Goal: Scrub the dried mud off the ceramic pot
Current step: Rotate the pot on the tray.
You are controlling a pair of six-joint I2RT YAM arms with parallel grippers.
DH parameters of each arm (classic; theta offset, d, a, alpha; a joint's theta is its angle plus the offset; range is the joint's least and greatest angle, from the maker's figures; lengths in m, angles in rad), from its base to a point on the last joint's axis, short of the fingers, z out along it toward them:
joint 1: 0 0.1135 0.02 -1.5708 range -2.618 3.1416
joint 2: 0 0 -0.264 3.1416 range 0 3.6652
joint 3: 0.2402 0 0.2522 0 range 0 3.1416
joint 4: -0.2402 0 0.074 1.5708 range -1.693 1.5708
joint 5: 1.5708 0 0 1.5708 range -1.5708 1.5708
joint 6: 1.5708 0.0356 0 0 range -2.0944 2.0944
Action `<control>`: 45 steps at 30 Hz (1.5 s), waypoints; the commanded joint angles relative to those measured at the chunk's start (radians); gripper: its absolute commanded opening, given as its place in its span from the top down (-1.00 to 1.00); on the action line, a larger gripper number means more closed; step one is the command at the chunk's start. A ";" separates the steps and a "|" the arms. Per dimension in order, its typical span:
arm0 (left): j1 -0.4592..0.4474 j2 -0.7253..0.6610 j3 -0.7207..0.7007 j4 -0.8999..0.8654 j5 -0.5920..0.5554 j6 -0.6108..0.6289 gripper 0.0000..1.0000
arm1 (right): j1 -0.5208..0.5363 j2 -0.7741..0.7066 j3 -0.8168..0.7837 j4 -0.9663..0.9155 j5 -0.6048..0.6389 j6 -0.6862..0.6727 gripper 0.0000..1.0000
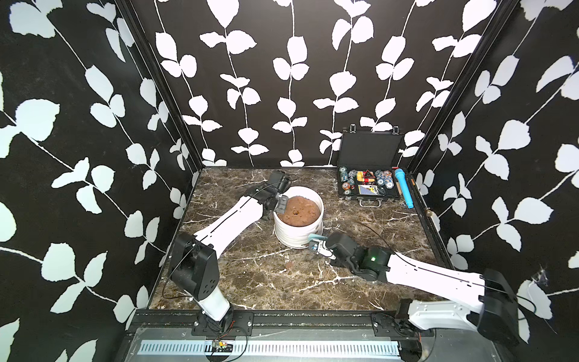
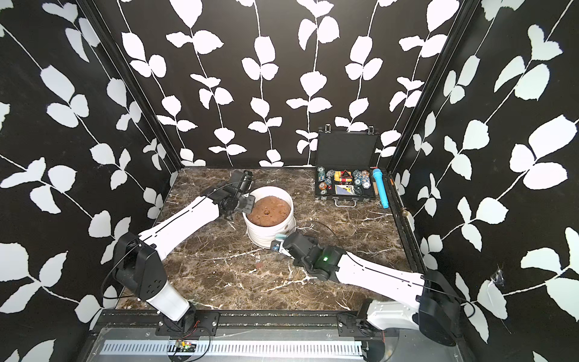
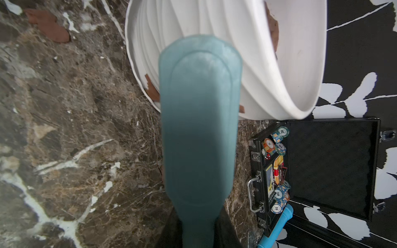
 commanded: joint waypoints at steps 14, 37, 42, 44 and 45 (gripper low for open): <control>0.046 0.112 0.252 -0.167 0.112 0.323 0.24 | -0.021 -0.082 -0.017 0.005 -0.011 0.007 1.00; -0.182 0.038 0.273 -0.543 -0.054 -0.906 -0.42 | -0.216 -0.180 -0.002 -0.020 -0.135 -0.001 1.00; -0.196 0.064 0.251 -0.540 -0.062 -0.959 -0.34 | -0.233 -0.185 -0.008 -0.019 -0.145 -0.006 1.00; -0.199 0.084 0.255 -0.531 -0.054 -0.960 -0.30 | -0.239 -0.186 -0.009 -0.014 -0.154 -0.006 1.00; -0.199 0.098 0.254 -0.533 -0.049 -0.964 -0.27 | -0.240 -0.186 -0.008 -0.013 -0.157 -0.006 1.00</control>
